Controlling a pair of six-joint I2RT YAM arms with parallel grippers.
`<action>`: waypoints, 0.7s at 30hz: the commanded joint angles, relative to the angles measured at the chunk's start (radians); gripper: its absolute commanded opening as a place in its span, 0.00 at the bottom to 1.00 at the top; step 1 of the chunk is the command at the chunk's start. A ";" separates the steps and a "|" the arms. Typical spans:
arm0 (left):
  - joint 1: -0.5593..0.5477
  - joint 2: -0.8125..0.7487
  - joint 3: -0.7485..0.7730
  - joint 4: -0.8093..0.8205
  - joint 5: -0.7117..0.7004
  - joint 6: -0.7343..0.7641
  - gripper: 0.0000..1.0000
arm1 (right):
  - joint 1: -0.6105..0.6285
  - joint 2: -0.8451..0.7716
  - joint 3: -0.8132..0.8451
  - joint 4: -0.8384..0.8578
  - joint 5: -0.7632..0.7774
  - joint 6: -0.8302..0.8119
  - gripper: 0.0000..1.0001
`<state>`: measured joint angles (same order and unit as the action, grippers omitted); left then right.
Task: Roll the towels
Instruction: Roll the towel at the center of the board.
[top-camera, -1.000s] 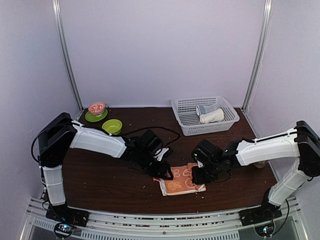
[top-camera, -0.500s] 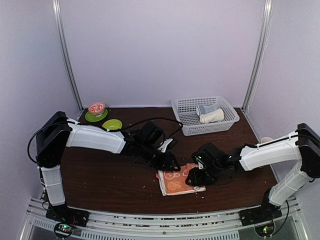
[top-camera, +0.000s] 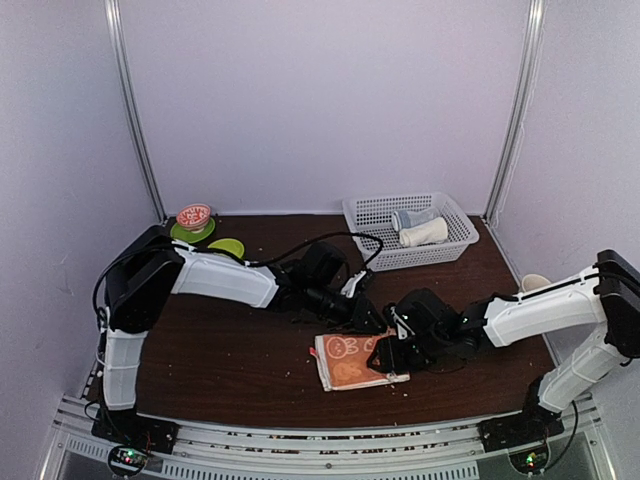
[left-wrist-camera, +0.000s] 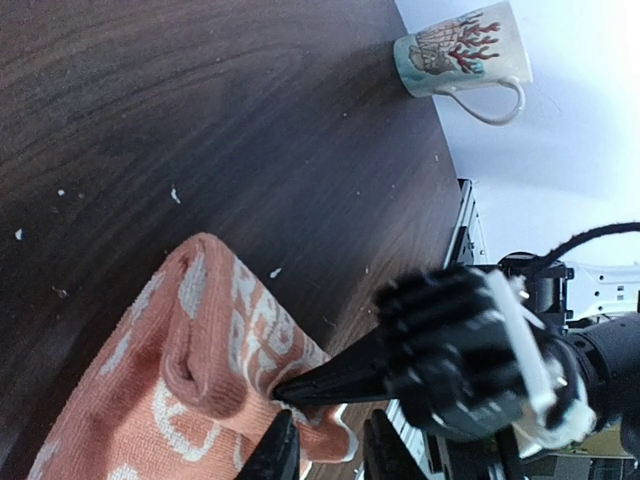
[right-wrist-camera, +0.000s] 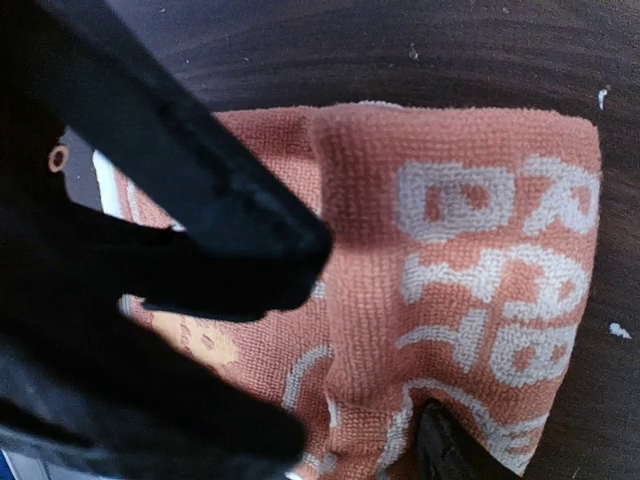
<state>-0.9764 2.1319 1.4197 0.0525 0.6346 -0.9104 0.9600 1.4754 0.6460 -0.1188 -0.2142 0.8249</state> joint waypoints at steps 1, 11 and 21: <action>-0.004 0.045 0.060 0.045 0.035 -0.029 0.23 | 0.000 0.002 -0.030 -0.008 -0.003 -0.022 0.59; 0.012 0.146 0.106 0.015 0.040 -0.064 0.16 | 0.003 -0.033 -0.004 -0.048 -0.044 -0.066 0.60; 0.027 0.177 0.094 0.039 0.052 -0.079 0.13 | 0.001 -0.212 0.036 -0.242 0.093 -0.085 0.60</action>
<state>-0.9565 2.2963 1.5047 0.0586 0.6758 -0.9829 0.9600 1.3235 0.6559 -0.2676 -0.2188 0.7433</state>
